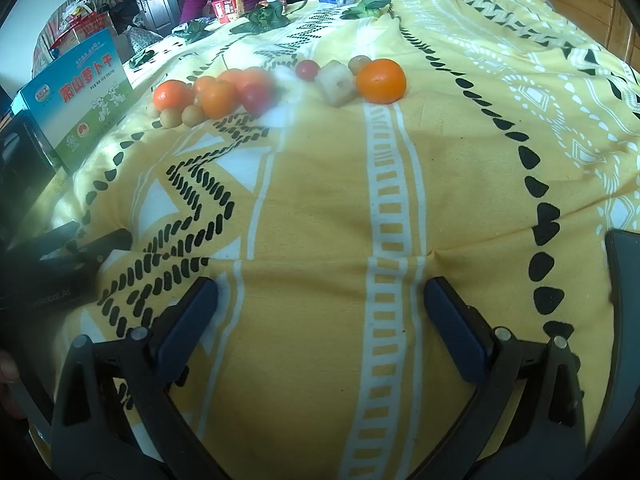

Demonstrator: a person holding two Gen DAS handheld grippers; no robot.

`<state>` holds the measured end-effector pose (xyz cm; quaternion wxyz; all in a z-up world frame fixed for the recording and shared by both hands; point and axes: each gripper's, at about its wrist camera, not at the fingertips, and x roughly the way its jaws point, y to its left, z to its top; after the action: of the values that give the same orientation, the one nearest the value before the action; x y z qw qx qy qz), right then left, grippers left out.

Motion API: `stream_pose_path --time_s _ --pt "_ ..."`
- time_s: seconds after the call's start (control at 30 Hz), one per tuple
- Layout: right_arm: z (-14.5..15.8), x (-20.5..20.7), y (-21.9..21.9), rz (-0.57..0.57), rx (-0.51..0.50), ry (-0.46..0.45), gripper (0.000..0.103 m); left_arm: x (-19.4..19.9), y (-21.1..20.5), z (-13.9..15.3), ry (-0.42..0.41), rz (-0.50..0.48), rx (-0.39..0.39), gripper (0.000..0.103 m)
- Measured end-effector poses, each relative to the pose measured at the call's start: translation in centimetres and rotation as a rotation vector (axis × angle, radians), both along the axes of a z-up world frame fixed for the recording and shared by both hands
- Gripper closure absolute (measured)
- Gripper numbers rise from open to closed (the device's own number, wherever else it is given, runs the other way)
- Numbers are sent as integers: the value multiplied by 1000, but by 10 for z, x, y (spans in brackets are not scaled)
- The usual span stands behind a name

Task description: Organize fruits

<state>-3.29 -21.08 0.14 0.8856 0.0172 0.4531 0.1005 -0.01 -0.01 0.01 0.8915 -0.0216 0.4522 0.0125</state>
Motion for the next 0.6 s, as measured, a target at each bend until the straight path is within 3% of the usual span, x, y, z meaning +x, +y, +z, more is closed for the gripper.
stream_pose_path --time_s 0.27,0.6 --pt "4 -3 8 -9 -99 16 0 0 -2 1 6 -11 9 0" --pt "2 -5 9 -20 -82 15 0 -1 6 1 -14 -31 -51 0"
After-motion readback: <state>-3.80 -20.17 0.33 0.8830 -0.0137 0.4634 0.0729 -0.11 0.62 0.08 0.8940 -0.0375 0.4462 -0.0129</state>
